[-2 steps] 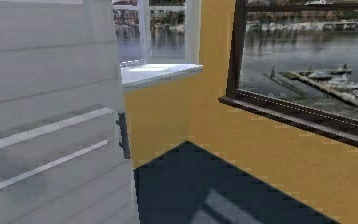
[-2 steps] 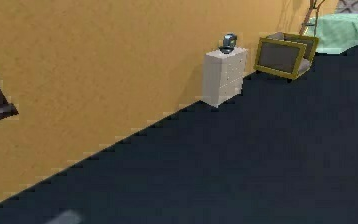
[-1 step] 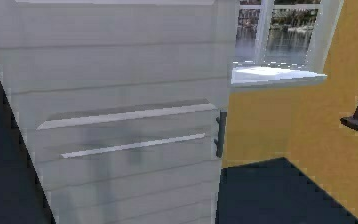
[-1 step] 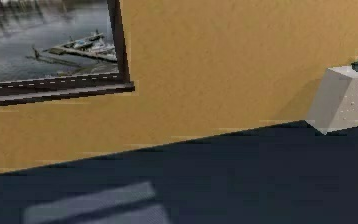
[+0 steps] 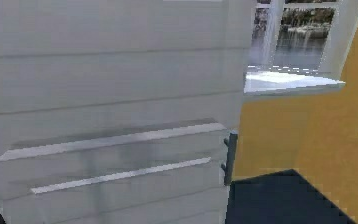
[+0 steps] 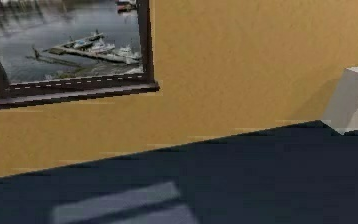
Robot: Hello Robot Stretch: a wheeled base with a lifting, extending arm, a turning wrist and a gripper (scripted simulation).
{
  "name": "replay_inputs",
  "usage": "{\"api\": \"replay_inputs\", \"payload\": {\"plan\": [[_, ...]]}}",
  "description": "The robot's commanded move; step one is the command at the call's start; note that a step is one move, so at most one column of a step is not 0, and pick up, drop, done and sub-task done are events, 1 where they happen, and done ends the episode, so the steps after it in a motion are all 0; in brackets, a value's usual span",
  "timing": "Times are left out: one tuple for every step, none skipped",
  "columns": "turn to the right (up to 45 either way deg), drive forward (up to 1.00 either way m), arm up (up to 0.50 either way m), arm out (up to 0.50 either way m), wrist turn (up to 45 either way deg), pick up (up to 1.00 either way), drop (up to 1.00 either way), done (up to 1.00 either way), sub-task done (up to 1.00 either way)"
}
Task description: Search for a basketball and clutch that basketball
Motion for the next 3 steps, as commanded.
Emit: {"api": "replay_inputs", "payload": {"plan": [[-39.0, 0.0, 0.0, 0.0, 0.0, 0.0, 0.0, 0.0, 0.0], [0.0, 0.3, 0.0, 0.0, 0.0, 0.0, 0.0, 0.0, 0.0], [-45.0, 0.0, 0.0, 0.0, 0.0, 0.0, 0.0, 0.0, 0.0]]}}
